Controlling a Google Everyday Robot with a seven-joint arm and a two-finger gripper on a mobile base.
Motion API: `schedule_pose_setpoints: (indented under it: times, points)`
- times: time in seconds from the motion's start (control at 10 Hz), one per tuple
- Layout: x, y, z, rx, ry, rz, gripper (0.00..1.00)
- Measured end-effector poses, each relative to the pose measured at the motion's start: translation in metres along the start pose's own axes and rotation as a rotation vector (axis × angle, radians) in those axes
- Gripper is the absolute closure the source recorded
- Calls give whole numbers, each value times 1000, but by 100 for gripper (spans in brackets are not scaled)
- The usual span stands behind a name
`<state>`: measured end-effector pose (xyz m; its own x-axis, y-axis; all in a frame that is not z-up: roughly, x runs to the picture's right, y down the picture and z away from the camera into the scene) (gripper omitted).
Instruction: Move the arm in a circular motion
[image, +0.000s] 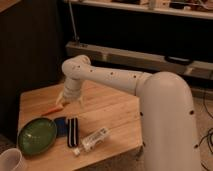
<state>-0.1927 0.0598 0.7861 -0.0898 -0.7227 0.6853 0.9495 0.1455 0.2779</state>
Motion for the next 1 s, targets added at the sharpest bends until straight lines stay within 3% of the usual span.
schedule_pose_setpoints:
  times: [0.2, 0.4, 0.7, 0.9, 1.0]
  points:
    - [34, 21, -7, -23, 37, 54, 26]
    - [69, 63, -17, -52, 80, 130, 26]
    - [107, 154, -33, -88, 140, 288, 26]
    - [113, 229, -43, -116, 171, 404, 26]
    - [110, 252, -45, -122, 182, 445, 26]
